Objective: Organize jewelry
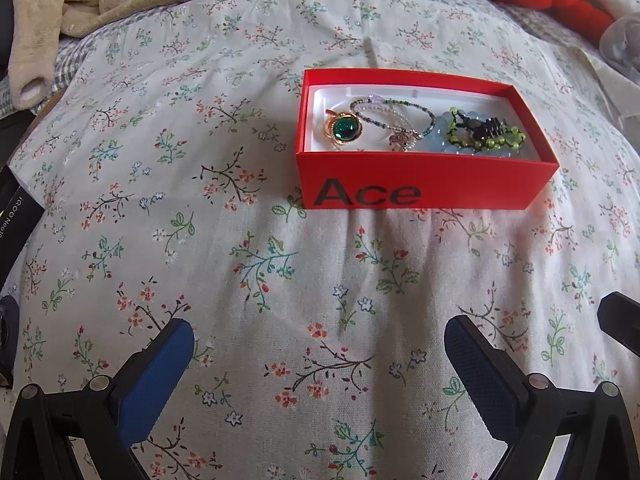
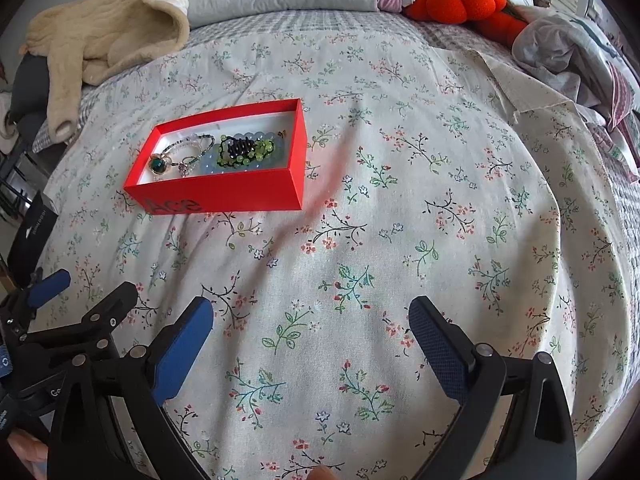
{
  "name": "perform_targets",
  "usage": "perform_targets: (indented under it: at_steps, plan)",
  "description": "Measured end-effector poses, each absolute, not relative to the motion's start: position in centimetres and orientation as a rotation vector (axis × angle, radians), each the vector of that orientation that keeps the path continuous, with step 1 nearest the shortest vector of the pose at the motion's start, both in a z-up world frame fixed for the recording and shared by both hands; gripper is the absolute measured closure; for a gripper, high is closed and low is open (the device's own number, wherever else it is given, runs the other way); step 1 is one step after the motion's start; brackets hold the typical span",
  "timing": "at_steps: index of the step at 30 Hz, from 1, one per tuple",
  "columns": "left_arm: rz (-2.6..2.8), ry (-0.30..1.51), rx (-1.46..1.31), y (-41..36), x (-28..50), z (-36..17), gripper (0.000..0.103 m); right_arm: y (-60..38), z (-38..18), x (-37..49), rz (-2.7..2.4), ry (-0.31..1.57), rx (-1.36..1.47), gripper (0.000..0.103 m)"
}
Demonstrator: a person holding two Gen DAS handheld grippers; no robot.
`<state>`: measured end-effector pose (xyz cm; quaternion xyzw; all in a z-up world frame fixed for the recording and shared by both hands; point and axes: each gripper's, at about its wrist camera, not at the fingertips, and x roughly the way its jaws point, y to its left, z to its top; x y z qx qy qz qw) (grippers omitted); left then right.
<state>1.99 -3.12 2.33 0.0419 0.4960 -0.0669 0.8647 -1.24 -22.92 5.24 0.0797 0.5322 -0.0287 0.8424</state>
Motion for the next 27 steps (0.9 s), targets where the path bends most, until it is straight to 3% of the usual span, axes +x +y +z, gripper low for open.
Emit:
perform_targets:
  at_steps: [27]
  plan:
    - [-0.133,1.096,0.106,-3.43,1.91,1.68,0.000,-22.30,5.19,-1.03,-0.041,1.137,0.162,0.003]
